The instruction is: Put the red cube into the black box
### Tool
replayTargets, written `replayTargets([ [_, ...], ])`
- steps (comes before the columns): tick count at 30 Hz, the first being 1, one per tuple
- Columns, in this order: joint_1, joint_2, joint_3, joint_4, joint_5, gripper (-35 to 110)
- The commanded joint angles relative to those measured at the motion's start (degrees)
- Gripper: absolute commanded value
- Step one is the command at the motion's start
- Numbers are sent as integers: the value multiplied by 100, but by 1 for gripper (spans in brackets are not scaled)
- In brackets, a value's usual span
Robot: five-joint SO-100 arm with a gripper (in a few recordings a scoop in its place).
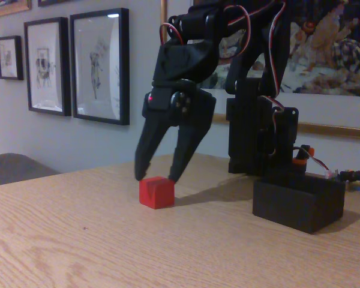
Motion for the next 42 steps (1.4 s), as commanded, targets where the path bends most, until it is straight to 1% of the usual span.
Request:
replayTargets([
  [1,18,-105,-9,-97,-79,25],
  [6,-9,-352,-9,-264,-62,23],
  [9,-18,-439,-18,-299,-79,20],
  [17,9,-334,-149,-176,-70,-2],
  [19,18,-149,-193,-9,-9,-5],
  [23,44,642,-466,642,334,-6],
  [28,536,976,-1731,2250,896,-9],
  [31,949,888,-2303,2865,1292,-12],
  [36,1793,773,-2408,3384,1819,-15],
  [39,2373,712,-2461,3489,2030,-23],
  [42,2944,721,-2514,3621,2364,-24],
])
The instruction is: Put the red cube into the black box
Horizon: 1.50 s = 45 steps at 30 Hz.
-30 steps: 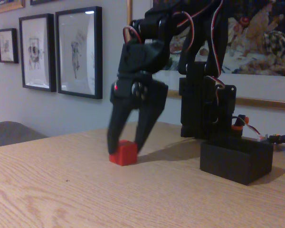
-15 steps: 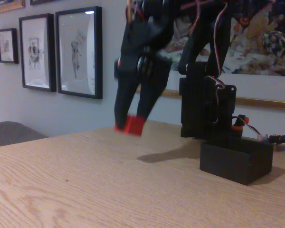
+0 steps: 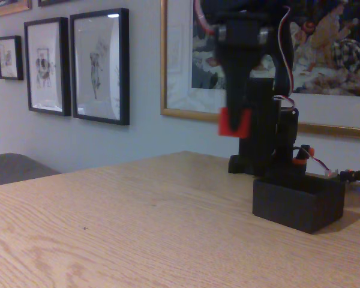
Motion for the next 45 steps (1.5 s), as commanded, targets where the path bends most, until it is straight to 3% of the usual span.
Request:
replayTargets([
  [1,624,62,-202,220,510,-24],
  [7,1345,-237,-18,272,1134,-25],
  [28,2083,-782,712,-870,598,-24],
  [45,2048,-1037,562,-879,334,0],
])
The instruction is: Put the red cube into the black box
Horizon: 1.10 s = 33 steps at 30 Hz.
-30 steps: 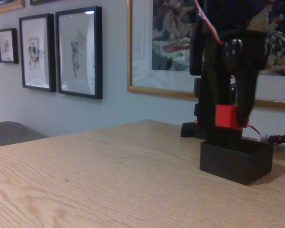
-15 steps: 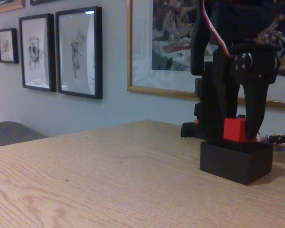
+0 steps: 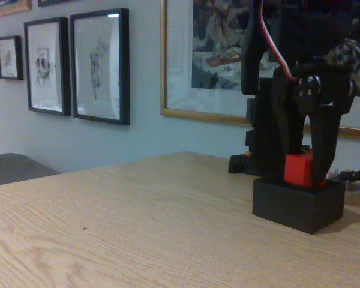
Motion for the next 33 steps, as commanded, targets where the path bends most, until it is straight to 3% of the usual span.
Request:
replayTargets([
  [1,-18,62,-97,44,62,3],
  [9,-88,70,-114,70,70,19],
  [19,-193,88,-202,193,105,22],
  [27,-826,483,-984,712,97,18],
  [33,-2171,1187,-1046,396,-510,9],
])
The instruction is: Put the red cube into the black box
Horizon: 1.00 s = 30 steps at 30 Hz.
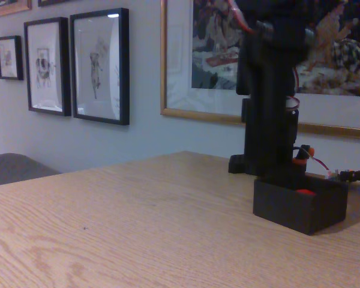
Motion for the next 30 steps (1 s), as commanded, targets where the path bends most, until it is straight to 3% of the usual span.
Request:
replayTargets([
  [1,-773,633,211,-299,-422,8],
  [11,-2549,2848,3059,-1934,-1714,8],
  [19,-2725,4632,4342,-1828,-2013,6],
  [30,-3059,6381,5449,-1485,-1696,0],
])
